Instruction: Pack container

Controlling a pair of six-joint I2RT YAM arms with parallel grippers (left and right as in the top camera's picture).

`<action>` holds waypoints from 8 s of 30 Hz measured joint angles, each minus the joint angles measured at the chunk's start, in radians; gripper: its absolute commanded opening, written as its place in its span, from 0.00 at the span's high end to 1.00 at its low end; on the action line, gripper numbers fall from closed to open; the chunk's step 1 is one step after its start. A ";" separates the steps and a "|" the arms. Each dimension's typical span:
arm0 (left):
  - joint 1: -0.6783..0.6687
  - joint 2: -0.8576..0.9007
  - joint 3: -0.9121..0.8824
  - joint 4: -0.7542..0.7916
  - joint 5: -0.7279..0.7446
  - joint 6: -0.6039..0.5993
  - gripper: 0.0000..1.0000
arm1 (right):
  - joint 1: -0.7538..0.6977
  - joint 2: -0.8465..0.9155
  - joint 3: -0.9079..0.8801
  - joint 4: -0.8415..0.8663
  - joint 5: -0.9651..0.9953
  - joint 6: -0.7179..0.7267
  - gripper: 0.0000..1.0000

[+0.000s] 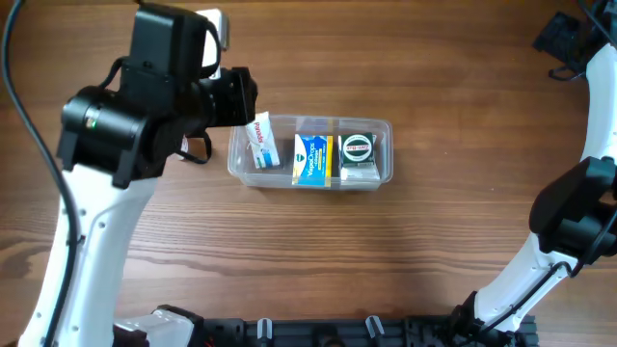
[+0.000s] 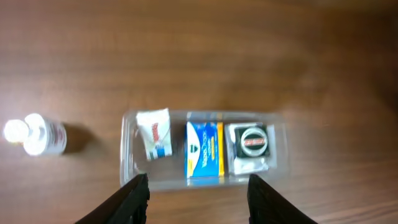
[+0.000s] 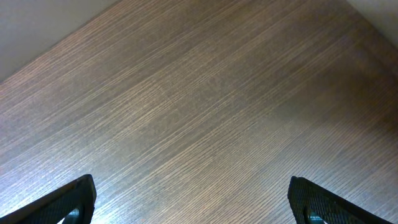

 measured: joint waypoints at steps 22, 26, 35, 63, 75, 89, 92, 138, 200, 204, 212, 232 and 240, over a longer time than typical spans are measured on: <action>-0.002 0.483 -0.001 -0.006 -0.054 -0.090 0.32 | 0.000 0.000 0.000 0.000 0.000 0.000 0.00; -0.002 0.488 -0.001 -0.004 -0.075 -0.117 0.31 | 0.000 0.000 0.000 0.000 0.000 0.000 0.00; -0.002 0.488 -0.031 -0.011 -0.084 -0.127 0.28 | 0.000 0.000 0.000 0.000 0.000 0.000 0.00; -0.002 0.533 -0.242 0.222 -0.084 -0.122 0.32 | 0.000 0.000 0.000 0.000 0.000 0.000 0.00; -0.002 0.537 -0.242 0.221 -0.079 -0.118 0.53 | 0.000 0.000 0.000 0.000 0.000 0.000 0.00; -0.002 0.517 -0.242 0.126 0.009 -0.051 0.49 | 0.000 0.000 0.000 0.000 0.000 0.000 0.00; -0.002 0.517 -0.242 0.117 0.027 -0.037 0.49 | 0.000 0.000 0.000 0.000 0.000 0.000 0.00; 0.356 0.436 0.195 -0.134 -0.063 -0.032 0.00 | 0.000 0.000 0.000 0.000 0.003 0.000 0.00; 0.443 0.698 0.031 -0.146 -0.106 0.240 0.07 | 0.000 0.000 0.000 0.000 0.003 0.000 0.00; 0.443 0.699 -0.028 -0.144 -0.106 0.240 0.07 | 0.000 0.000 0.000 0.000 0.003 0.000 0.00; 0.443 0.699 -0.028 -0.103 -0.106 0.240 0.06 | 0.000 0.000 0.000 0.000 0.003 0.000 0.00; 0.443 0.699 -0.028 -0.061 -0.103 0.247 0.76 | 0.000 0.000 0.000 0.000 0.003 0.000 0.00; 0.443 0.702 -0.003 -0.107 -0.061 0.248 0.78 | 0.000 0.000 0.000 0.000 0.003 0.000 0.00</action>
